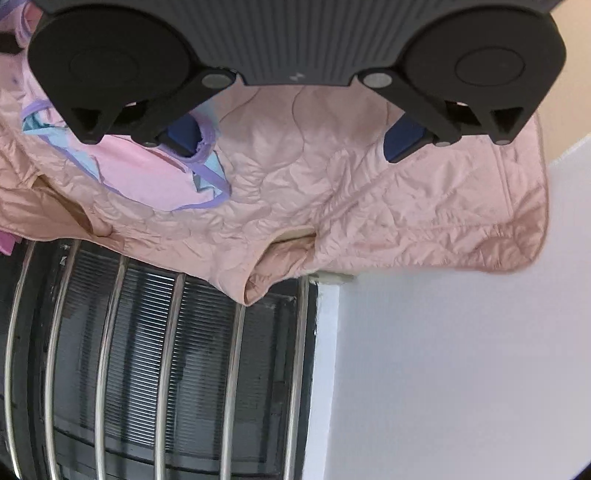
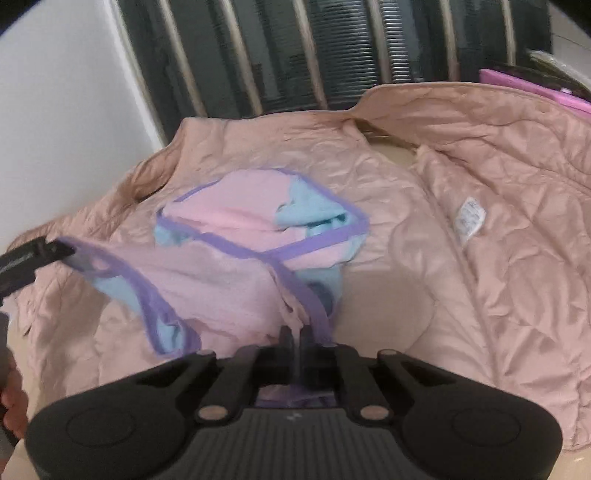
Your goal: Fold clothes
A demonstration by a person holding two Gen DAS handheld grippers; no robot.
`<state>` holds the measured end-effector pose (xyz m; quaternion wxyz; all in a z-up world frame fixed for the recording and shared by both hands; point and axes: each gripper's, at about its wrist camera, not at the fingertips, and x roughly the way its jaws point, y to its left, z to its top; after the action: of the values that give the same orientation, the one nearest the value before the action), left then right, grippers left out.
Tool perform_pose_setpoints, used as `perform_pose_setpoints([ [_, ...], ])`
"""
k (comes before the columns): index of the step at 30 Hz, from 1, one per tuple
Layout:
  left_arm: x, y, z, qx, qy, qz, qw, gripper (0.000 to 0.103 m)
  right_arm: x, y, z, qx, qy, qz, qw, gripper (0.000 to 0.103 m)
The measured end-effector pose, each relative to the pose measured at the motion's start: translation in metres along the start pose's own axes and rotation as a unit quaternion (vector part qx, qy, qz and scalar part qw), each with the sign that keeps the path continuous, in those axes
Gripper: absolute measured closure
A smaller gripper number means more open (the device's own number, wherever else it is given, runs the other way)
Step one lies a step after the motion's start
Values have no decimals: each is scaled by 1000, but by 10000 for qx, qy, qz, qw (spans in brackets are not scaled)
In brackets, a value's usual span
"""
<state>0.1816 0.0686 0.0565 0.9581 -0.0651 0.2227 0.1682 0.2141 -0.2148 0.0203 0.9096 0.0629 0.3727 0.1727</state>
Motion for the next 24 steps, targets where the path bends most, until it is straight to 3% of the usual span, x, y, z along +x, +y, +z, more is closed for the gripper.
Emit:
perform_pose_setpoints([
  [3, -12, -4, 1, 30, -178, -345, 9992, 1, -24, -3, 5, 328, -651, 465, 9963, 100],
  [6, -27, -11, 2, 90, -130, -1315, 9912, 1, -42, -20, 8, 742, -1217, 861, 9860, 100],
  [9, -52, -28, -5, 391, -325, -2448, 9682, 1, -41, -35, 10, 1199, -1252, 1045, 9793, 100],
  [11, -61, -45, -13, 789, -212, -2879, 9542, 0, -39, -38, 11, 1276, -1196, 967, 9798, 100],
  [14, -63, -75, -29, 1464, 163, -3130, 9382, 1, -38, -34, 12, 1119, -1087, 713, 9852, 96],
  [18, -72, -105, -55, 2349, 162, -3137, 9199, 1, -39, -36, 12, 1129, -1086, 593, 9859, 94],
  [20, -74, -115, -65, 2633, 197, -3021, 9160, 1, -37, -38, 12, 1175, -1036, 495, 9864, 88],
  [22, -70, -116, -70, 2713, 256, -2949, 9159, 9, -36, -39, 11, 1167, -990, 391, 9874, 86],
  [23, -67, -113, -71, 2650, 323, -2947, 9175, 30, -35, -39, 11, 1147, -958, 348, 9882, 86],
  [24, -62, -110, -68, 2522, 464, -2994, 9190, 62, -34, -38, 11, 1119, -909, 323, 9890, 86],
])
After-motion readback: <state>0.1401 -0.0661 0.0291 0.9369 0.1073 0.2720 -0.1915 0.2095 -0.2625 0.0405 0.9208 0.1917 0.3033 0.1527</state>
